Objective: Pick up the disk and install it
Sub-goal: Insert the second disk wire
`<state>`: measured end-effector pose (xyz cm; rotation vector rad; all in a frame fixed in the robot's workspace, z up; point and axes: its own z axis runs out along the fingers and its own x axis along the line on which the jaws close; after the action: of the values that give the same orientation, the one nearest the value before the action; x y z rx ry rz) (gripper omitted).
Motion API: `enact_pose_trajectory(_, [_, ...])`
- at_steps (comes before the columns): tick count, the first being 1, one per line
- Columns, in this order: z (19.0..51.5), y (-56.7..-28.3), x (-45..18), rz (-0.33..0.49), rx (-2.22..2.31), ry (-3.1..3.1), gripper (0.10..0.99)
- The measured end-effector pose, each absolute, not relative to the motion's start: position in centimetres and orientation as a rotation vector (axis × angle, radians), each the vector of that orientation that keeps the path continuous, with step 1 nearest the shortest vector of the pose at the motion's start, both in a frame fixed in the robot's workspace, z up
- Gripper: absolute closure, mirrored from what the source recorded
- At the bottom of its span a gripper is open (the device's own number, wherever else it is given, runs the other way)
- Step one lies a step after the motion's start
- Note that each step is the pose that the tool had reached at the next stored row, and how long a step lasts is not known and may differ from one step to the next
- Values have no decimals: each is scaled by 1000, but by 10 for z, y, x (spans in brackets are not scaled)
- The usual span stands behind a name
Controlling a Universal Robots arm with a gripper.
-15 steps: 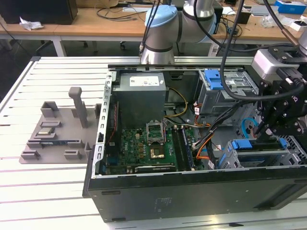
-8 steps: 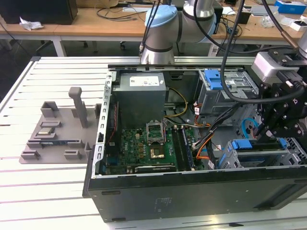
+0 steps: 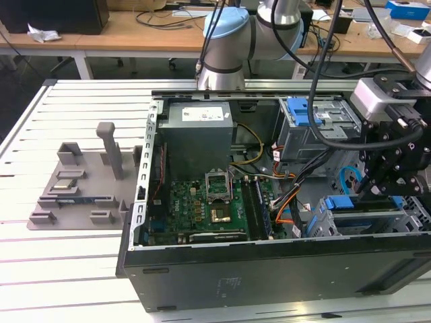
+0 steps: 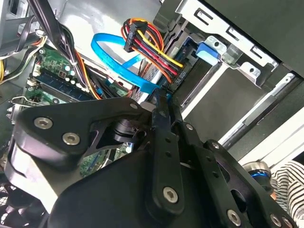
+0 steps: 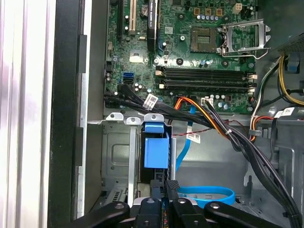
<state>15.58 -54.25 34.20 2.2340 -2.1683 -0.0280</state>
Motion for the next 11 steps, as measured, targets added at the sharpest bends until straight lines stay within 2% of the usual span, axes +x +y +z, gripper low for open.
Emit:
enact_pose_trajectory(4, [342,-542,156,-28,2234,-2168,918])
enact_pose_trajectory(6, [342,-542,156,-28,2234,-2168,792])
enact_pose_trajectory(11, [363,-539,156,-27,2234,-2168,804])
